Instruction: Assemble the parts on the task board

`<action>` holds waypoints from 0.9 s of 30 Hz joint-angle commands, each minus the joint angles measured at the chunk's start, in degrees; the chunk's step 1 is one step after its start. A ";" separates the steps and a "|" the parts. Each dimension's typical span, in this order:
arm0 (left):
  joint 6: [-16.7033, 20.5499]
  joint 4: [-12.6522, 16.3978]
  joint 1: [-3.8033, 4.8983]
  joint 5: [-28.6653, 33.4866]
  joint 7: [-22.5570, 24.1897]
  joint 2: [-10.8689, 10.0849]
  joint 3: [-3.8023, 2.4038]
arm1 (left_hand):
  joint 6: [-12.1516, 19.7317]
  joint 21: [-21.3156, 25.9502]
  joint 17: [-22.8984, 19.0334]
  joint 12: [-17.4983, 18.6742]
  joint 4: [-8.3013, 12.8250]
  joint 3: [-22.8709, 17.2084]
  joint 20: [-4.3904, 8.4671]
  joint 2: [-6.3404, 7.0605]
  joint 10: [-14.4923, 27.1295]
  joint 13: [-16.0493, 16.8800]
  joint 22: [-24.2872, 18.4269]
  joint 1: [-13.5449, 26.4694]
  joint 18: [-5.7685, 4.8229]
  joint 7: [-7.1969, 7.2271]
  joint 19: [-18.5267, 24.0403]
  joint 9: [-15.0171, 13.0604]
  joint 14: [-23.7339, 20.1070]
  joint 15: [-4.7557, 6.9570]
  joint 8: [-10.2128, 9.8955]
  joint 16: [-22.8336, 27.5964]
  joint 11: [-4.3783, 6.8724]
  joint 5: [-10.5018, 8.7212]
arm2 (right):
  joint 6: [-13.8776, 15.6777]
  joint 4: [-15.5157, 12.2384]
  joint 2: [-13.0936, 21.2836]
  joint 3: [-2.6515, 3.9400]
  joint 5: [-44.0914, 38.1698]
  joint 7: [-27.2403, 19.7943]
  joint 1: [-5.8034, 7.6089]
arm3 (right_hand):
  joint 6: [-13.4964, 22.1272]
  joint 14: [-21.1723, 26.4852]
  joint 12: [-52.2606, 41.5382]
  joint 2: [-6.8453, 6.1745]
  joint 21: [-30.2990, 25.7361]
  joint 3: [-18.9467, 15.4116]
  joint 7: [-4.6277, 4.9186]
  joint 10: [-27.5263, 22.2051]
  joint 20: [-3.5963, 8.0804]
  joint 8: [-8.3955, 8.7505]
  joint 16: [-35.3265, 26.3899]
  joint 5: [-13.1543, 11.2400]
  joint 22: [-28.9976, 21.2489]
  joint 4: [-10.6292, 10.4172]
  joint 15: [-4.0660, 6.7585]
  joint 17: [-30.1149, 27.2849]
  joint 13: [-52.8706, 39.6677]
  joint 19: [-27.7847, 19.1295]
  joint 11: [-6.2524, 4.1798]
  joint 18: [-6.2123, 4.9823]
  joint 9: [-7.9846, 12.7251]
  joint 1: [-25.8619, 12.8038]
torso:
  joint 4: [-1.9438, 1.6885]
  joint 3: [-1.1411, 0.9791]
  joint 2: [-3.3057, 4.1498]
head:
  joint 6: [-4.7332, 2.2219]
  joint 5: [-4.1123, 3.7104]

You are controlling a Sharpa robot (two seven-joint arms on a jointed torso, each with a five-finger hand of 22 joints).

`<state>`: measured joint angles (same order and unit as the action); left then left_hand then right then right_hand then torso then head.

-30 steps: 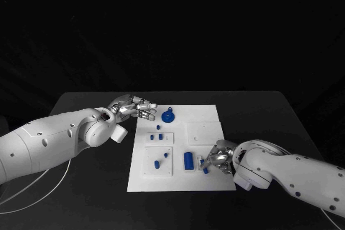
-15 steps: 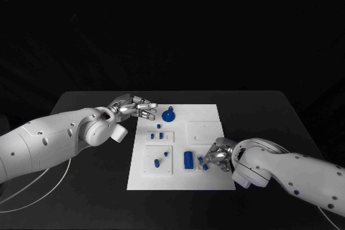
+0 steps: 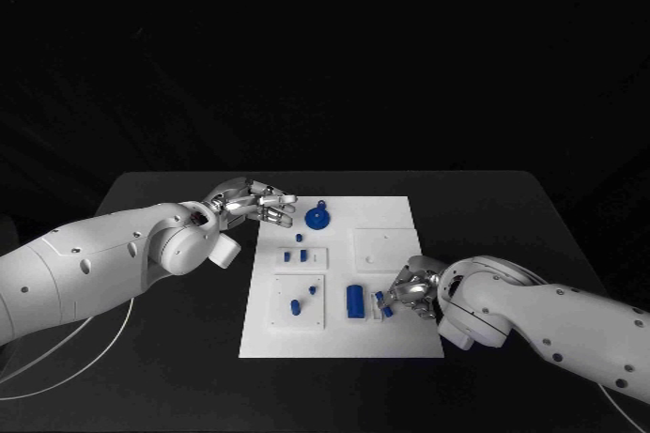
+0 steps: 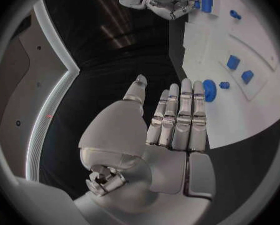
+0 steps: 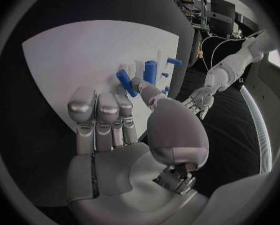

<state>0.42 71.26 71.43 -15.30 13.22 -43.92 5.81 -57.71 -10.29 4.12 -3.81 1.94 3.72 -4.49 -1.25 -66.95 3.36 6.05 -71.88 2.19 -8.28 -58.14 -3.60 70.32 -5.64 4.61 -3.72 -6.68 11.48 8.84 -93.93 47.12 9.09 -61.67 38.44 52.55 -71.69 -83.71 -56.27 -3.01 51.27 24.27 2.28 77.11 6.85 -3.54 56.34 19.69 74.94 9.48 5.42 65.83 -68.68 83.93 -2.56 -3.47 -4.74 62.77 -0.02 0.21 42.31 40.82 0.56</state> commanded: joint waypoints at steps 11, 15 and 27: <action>-1.01 0.09 0.03 -0.15 -0.12 0.11 -0.01 | 0.45 -0.09 0.08 0.11 -0.33 0.01 -0.33 0.53 0.39 0.07 -0.11 -0.13 -0.40 0.00 0.13 -0.05 -0.38 -0.18 0.20 -0.13 -0.07 -0.24 | -4.44 0.26 -0.43 -0.09 -0.70 1.58 0.09 | -0.53 -0.09 -0.04 -0.35 -0.09 -4.09 -0.40 0.16 0.19 -0.12 0.13 0.49 6.45 -1.76 0.41 0.02 0.03 2.43 -0.31 0.40 0.32 -0.15 | -0.03 0.06 -0.02 | 0.13 0.18; -1.17 0.07 0.03 0.07 -0.29 0.13 -0.01 | 0.45 -0.09 0.08 0.11 -0.33 0.01 -0.33 0.53 0.39 0.07 -0.11 -0.13 -0.40 0.00 0.13 -0.05 -0.38 -0.18 0.20 -0.13 -0.07 -0.24 | -4.60 0.26 -0.49 -0.09 -0.85 1.64 0.10 | -0.56 -0.08 -0.08 -0.52 -0.18 -5.26 -0.44 0.19 0.22 -0.11 0.15 0.37 6.42 -2.30 0.43 0.05 0.01 2.41 -0.31 0.42 0.38 -0.04 | -0.04 0.05 -0.02 | 0.20 0.25; -1.48 -0.21 0.03 0.99 -0.78 0.14 0.01 | 0.45 -0.11 0.08 0.10 -0.38 -0.08 -0.36 0.48 0.53 0.07 -0.13 -0.14 -0.37 0.00 0.12 -0.06 -0.42 -0.19 0.22 -0.14 -0.10 -0.19 | -4.21 -0.07 -0.65 -0.09 -1.35 1.36 0.11 | -0.76 -0.08 -0.13 -0.54 -0.20 -5.86 -0.51 0.25 0.23 -0.13 0.07 0.41 6.42 -2.64 0.44 0.00 -0.01 2.42 -0.35 0.45 0.39 0.54 | -0.02 0.00 -0.01 | 0.24 0.23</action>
<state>-0.07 71.02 71.43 -15.03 12.47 -43.88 5.85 -57.71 -10.29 4.12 -3.81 1.94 3.72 -4.49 -1.25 -66.75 3.37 6.00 -71.88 2.19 -8.28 -58.14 -3.60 70.12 -5.84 4.61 -3.72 -6.88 11.48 5.96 -93.90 46.57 9.14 -62.32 39.41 52.85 -72.12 -83.71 -56.27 -3.33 51.27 18.66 1.84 77.21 6.84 -3.67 56.34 20.04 74.92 6.72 5.41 65.83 -68.69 83.93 -2.67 -3.47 -4.39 63.08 -0.05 0.24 42.30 41.09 0.79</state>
